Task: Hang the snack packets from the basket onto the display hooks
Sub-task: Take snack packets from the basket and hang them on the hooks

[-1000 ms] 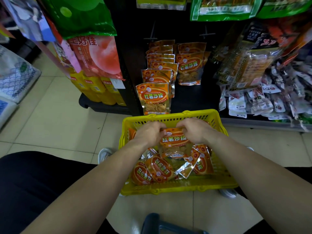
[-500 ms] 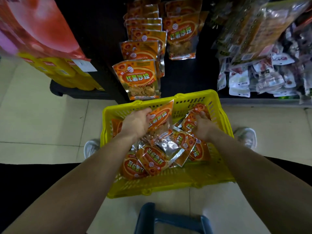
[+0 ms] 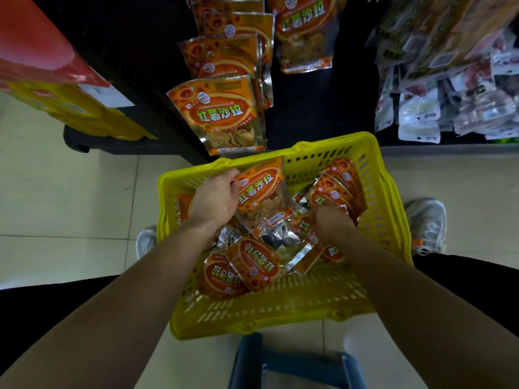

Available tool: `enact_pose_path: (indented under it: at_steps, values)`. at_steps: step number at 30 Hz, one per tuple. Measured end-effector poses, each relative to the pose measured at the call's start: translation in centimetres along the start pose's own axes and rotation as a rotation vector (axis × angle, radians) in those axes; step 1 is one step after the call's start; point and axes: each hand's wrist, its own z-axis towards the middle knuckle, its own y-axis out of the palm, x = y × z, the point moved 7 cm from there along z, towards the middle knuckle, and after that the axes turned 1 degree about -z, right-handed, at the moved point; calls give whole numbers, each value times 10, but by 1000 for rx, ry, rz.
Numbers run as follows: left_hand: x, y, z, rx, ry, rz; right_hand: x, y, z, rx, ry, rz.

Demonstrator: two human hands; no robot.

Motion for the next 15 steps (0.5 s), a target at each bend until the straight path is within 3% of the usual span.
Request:
enact_pose_path:
  at_steps: [5, 15]
  values:
    - [8, -4, -8, -20, -24, 29, 16, 1, -11, -44, 111, 128]
    - [14, -22, -27, -48, 9, 64, -17, -36, -46, 2, -137, 177]
